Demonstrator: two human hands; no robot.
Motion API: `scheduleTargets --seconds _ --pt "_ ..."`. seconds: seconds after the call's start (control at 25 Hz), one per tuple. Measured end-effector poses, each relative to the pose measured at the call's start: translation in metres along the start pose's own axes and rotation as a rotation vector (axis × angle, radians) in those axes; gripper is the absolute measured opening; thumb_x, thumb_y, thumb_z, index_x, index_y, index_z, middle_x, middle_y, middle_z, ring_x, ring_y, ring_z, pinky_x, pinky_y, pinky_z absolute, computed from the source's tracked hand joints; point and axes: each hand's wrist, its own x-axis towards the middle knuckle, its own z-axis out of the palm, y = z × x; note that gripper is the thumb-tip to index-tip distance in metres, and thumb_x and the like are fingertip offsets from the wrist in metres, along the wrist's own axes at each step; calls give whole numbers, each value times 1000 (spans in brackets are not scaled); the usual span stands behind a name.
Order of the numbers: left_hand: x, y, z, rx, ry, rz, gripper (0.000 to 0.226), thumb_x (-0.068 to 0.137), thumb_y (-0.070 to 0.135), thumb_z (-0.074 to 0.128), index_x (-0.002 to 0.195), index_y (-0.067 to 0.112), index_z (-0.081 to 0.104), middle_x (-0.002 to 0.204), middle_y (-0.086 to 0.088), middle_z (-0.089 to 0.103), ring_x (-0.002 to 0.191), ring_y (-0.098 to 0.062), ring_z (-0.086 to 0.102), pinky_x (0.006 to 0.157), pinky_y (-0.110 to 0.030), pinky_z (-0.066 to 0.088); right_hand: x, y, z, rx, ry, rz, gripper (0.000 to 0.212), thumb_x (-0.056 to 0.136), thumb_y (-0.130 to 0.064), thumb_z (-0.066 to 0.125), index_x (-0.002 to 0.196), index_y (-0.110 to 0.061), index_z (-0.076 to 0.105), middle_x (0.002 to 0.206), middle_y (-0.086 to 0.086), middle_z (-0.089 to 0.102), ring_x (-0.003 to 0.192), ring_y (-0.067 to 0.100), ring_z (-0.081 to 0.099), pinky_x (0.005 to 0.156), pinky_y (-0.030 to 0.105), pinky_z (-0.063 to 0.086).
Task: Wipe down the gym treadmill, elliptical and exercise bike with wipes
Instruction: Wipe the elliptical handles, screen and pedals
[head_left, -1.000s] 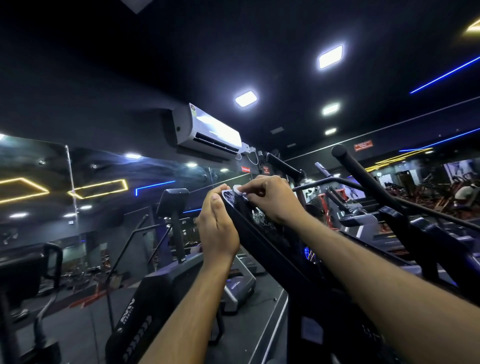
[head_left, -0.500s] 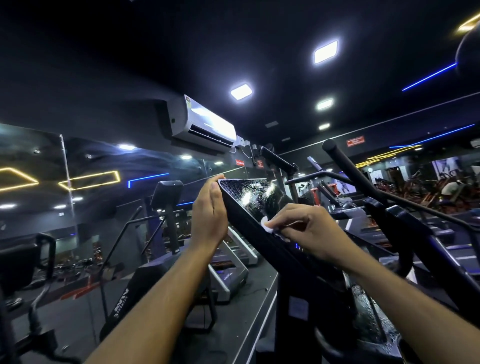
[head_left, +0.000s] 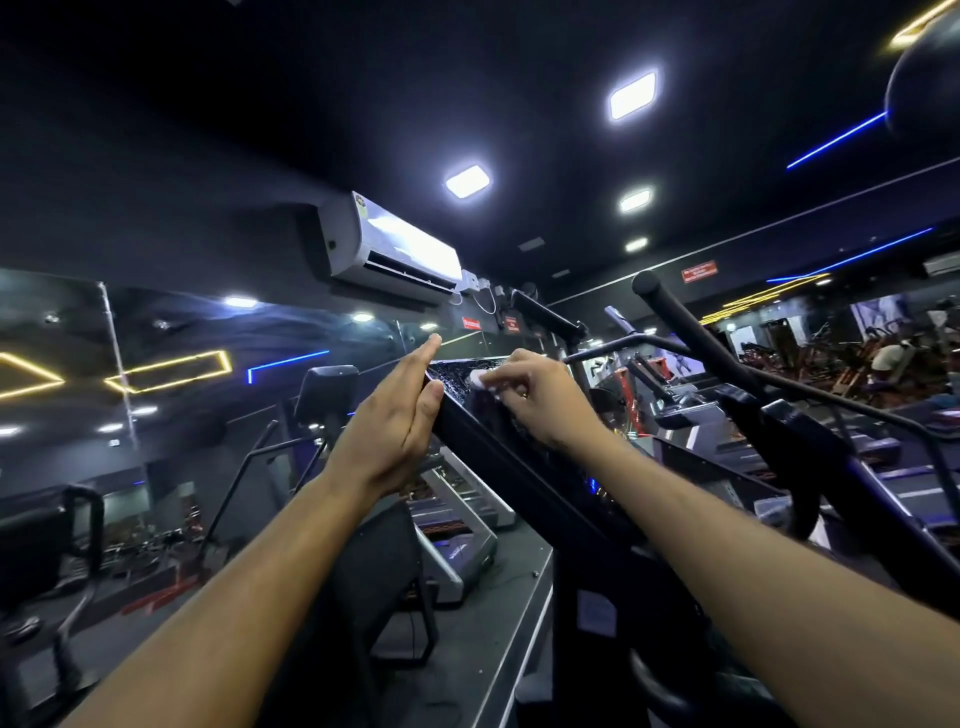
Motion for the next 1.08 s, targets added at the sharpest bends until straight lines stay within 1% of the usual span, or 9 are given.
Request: scheduleTargets --seconds 0.12,0.24,0.4,0.48,0.56,0.68,0.8,0.88,1.08 --pt "18 4 -9 225 11 185 58 105 35 27 152 6 43 156 -9 45 145 -17 39 122 -14 7 -60 -8 -28 162 -22 -91 27 85 -5 67 98 -25 79 92 -5 69 88 11 66 85 34 54" --pt "46 11 -20 477 -190 387 63 103 40 20 148 6 48 151 -8 52 141 -18 48 125 -30 12 -117 -1 -51 278 -35 -22 17 82 -27 64 90 -27 80 93 -3 71 92 17 70 87 43 54" --pt "66 34 -11 585 -463 380 69 101 52 9 152 25 47 157 12 44 147 -4 34 125 -31 13 -129 10 -76 300 -144 8 12 82 -21 74 90 -16 81 92 0 74 89 23 72 84 37 57" --pt "69 42 -10 645 -561 308 56 108 48 15 156 30 38 162 14 33 152 -5 22 124 -28 11 -92 13 -74 277 -146 45 8 85 -12 78 92 -12 80 89 4 76 87 28 72 82 35 57" --pt "71 47 -12 689 -633 247 51 110 45 20 159 35 30 165 16 24 154 -10 16 123 -27 10 -53 21 -61 215 -119 49 10 85 -13 78 95 -16 79 86 1 76 80 19 71 79 32 56" --pt "75 45 -12 708 -686 211 52 109 46 20 160 36 22 167 13 18 156 -10 12 126 -32 9 -30 17 -34 170 -118 17 12 87 -9 75 96 -14 79 82 -7 71 68 -1 61 68 21 47" --pt "74 40 -8 707 -641 241 54 109 42 19 162 28 19 168 9 18 155 -3 9 125 -29 3 -53 -5 -32 222 -99 -37 20 85 3 68 96 -10 77 90 1 70 82 12 67 76 26 52" --pt "74 40 -8 699 -639 252 54 110 42 20 161 28 22 167 10 20 154 -2 9 124 -28 1 -78 -12 -46 262 -115 -50 23 85 8 67 92 -12 75 95 3 71 89 12 68 84 25 54" --pt "72 40 -6 731 -630 282 56 107 47 15 160 32 22 166 10 23 154 -3 10 127 -36 0 -178 10 -87 226 -106 114 21 85 6 72 85 -14 76 95 0 74 95 15 71 89 28 54"
